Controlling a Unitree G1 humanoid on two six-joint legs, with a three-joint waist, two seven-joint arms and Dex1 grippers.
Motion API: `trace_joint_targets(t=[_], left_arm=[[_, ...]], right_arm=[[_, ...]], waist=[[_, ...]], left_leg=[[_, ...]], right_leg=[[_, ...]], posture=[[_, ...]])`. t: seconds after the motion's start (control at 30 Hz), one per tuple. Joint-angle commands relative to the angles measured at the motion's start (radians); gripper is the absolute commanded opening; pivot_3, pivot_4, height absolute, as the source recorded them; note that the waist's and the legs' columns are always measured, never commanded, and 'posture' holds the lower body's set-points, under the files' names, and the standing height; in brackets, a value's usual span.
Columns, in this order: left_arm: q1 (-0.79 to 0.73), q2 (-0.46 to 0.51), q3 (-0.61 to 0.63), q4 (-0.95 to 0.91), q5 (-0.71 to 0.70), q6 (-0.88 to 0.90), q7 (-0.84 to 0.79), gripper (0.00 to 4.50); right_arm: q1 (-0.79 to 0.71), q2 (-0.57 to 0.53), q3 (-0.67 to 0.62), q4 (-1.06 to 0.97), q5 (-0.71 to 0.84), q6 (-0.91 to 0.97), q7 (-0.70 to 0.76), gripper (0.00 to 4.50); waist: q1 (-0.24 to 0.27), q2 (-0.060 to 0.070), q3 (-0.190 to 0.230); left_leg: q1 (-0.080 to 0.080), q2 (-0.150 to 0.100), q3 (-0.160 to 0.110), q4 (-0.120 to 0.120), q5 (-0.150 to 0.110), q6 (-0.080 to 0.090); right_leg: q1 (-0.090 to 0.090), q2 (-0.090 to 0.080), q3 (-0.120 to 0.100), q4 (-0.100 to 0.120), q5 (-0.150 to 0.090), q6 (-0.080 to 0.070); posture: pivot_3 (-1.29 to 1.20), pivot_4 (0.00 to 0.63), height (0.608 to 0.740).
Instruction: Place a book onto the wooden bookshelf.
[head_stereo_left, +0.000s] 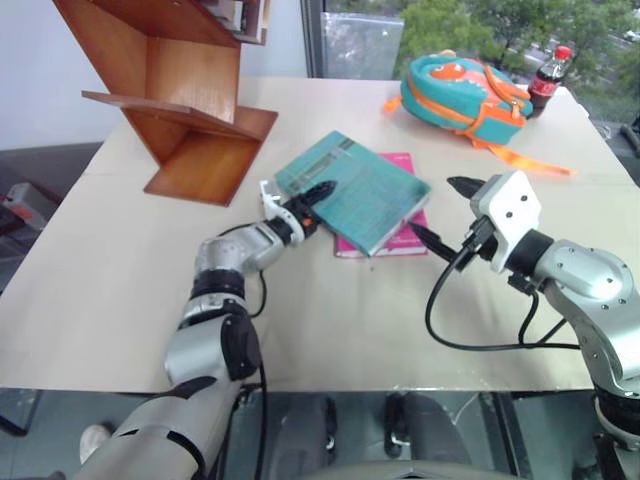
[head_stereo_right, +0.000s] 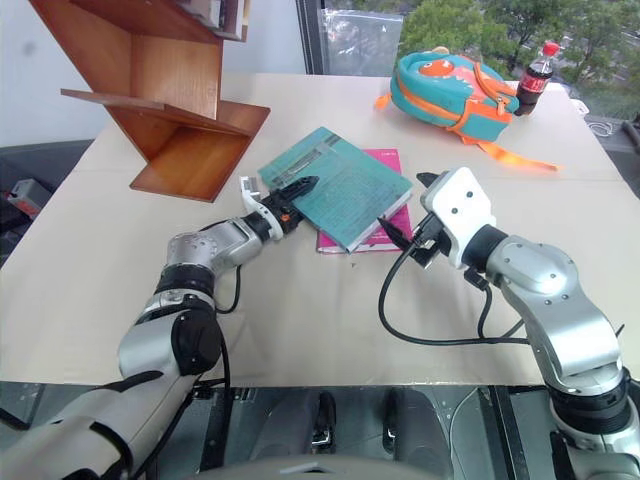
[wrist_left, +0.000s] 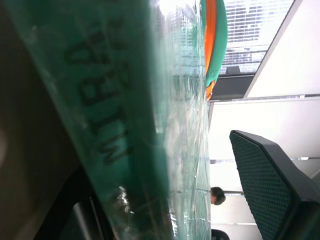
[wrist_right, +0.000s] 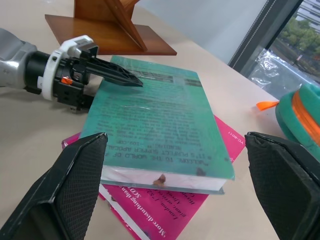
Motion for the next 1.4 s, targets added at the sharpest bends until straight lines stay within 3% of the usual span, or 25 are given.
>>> trace_joint_targets(t=[0.03, 0.23, 0.4, 0.5, 0.67, 0.73, 0.83, 1.0, 1.2, 1.4], left_arm=[[-0.011, -0.018, 0.007, 0.054, 0.024, 0.008, -0.045, 2.55], [-0.018, -0.001, 0.042, 0.041, 0.020, 0.048, -0.072, 0.02], [-0.001, 0.013, 0.082, -0.072, -0.022, 0.140, -0.042, 0.02], [0.028, 0.007, 0.119, -0.241, -0.088, 0.241, 0.036, 0.02], [0.126, 0.000, 0.086, -0.691, -0.199, 0.386, 0.147, 0.02], [0.187, 0.055, -0.004, -0.964, -0.192, 0.378, 0.115, 0.02], [0.234, 0.131, -0.071, -1.214, -0.164, 0.293, 0.074, 0.02], [0.214, 0.488, -0.290, -1.411, 0.248, -0.212, -0.270, 0.02], [0.022, 0.771, -0.354, -1.153, 0.576, -0.771, -0.548, 0.02], [-0.171, 0.916, -0.499, -0.763, 0.869, -1.141, -0.651, 0.02]], right_arm=[[0.006, -0.010, -0.029, -0.057, 0.018, 0.006, -0.005, 4.50], [0.041, -0.022, -0.071, -0.103, 0.090, 0.010, 0.031, 4.50], [0.063, -0.037, -0.121, -0.123, 0.152, -0.001, 0.061, 4.50], [0.088, -0.050, -0.178, -0.137, 0.200, -0.012, 0.083, 4.50], [0.126, -0.072, -0.314, -0.132, 0.289, -0.039, 0.112, 4.50], [0.123, -0.076, -0.387, -0.099, 0.334, -0.051, 0.120, 4.50], [0.113, -0.087, -0.445, -0.048, 0.375, -0.070, 0.131, 4.50], [0.063, -0.106, -0.401, 0.066, 0.348, -0.137, 0.165, 4.50], [-0.001, -0.088, -0.309, 0.160, 0.323, -0.212, 0.191, 4.50], [-0.029, -0.064, -0.254, 0.187, 0.313, -0.249, 0.184, 4.50]], waist=[[0.000, 0.000, 0.000], [0.000, 0.000, 0.000], [-0.002, 0.000, 0.000], [-0.003, 0.000, 0.000], [-0.002, -0.001, 0.001], [-0.002, -0.001, 0.001], [-0.003, -0.001, 0.001], [-0.003, 0.001, 0.002], [-0.001, 0.002, 0.002], [0.001, 0.002, 0.002]], left_leg=[[0.000, 0.000, 0.000, 0.000, 0.000, 0.000], [0.000, 0.000, -0.001, 0.000, 0.000, 0.000], [-0.001, 0.000, -0.001, 0.000, 0.000, 0.000], [-0.003, 0.000, -0.003, 0.000, 0.000, 0.000], [-0.010, 0.000, -0.005, 0.000, 0.000, 0.000], [-0.010, 0.000, -0.005, 0.000, 0.000, 0.000], [-0.009, 0.000, -0.005, 0.000, 0.000, 0.000], [-0.008, 0.000, -0.005, 0.000, 0.000, -0.001], [-0.009, 0.001, -0.003, 0.000, 0.000, -0.001], [-0.010, 0.001, -0.001, -0.001, 0.000, 0.000]], right_leg=[[0.000, 0.000, 0.000, 0.000, 0.000, 0.000], [0.000, 0.000, -0.001, 0.000, 0.000, 0.000], [0.000, 0.000, 0.000, 0.000, 0.000, 0.000], [-0.001, 0.000, 0.000, -0.001, 0.000, 0.000], [-0.006, 0.000, 0.000, -0.003, 0.002, -0.003], [-0.006, 0.000, 0.000, -0.003, 0.002, -0.004], [-0.005, 0.000, 0.000, -0.003, 0.002, -0.004], [-0.005, 0.001, -0.001, -0.003, 0.002, -0.004], [-0.007, 0.002, -0.003, -0.003, 0.002, -0.004], [-0.008, 0.002, -0.002, -0.004, 0.002, -0.004]], posture=[[0.00, 0.150, 0.740], [0.00, 0.150, 0.740], [0.00, 0.150, 0.740], [0.00, 0.150, 0.740], [0.00, 0.150, 0.740], [0.00, 0.150, 0.740], [0.00, 0.150, 0.740], [0.00, 0.150, 0.740], [0.00, 0.150, 0.740], [0.00, 0.150, 0.740]])
